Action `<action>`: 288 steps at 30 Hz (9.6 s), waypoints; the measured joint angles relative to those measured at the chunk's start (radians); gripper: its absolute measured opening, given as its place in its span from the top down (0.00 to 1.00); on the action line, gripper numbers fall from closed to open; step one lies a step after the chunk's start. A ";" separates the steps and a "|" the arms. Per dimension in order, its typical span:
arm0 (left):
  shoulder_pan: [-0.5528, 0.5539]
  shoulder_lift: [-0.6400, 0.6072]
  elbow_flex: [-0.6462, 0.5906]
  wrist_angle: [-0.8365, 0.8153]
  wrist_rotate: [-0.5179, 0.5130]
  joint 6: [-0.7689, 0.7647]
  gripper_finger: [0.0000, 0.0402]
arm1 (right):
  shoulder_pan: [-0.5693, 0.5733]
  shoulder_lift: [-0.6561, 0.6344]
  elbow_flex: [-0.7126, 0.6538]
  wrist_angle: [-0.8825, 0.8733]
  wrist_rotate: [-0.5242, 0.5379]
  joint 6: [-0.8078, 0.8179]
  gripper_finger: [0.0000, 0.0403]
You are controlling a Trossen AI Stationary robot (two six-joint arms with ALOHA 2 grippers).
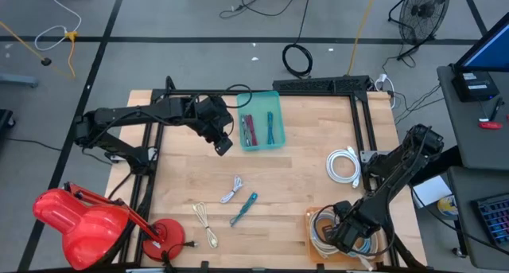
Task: Pick & Place USB Port
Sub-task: Put the right brown charger cable into the orange bin, then put the white charger cable into the blue bin
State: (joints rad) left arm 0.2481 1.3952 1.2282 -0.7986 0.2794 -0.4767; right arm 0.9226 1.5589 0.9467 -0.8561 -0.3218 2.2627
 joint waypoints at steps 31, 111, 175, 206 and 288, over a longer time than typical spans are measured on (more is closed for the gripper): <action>0.000 0.000 0.000 -0.007 -0.001 -0.020 0.94 | -0.014 0.000 -0.135 0.190 0.005 0.000 1.00; -0.002 0.000 0.000 0.100 -0.044 -0.007 0.94 | -0.343 -0.014 0.427 0.718 0.658 -0.961 1.00; -0.027 0.000 0.000 0.042 -0.089 0.034 0.94 | 0.044 -0.092 0.107 -0.308 -0.284 0.029 0.59; -0.026 0.000 0.000 0.029 -0.106 0.041 0.94 | -0.081 -0.116 0.111 -0.245 -0.119 -0.105 0.60; -0.027 0.000 0.000 0.023 -0.165 0.013 0.94 | -0.010 -0.112 0.336 -0.514 0.104 0.007 1.00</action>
State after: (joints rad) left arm 0.2211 1.3956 1.2282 -0.7754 0.1142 -0.4639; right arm 0.9123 1.4468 1.2828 -1.3701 -0.2178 2.2699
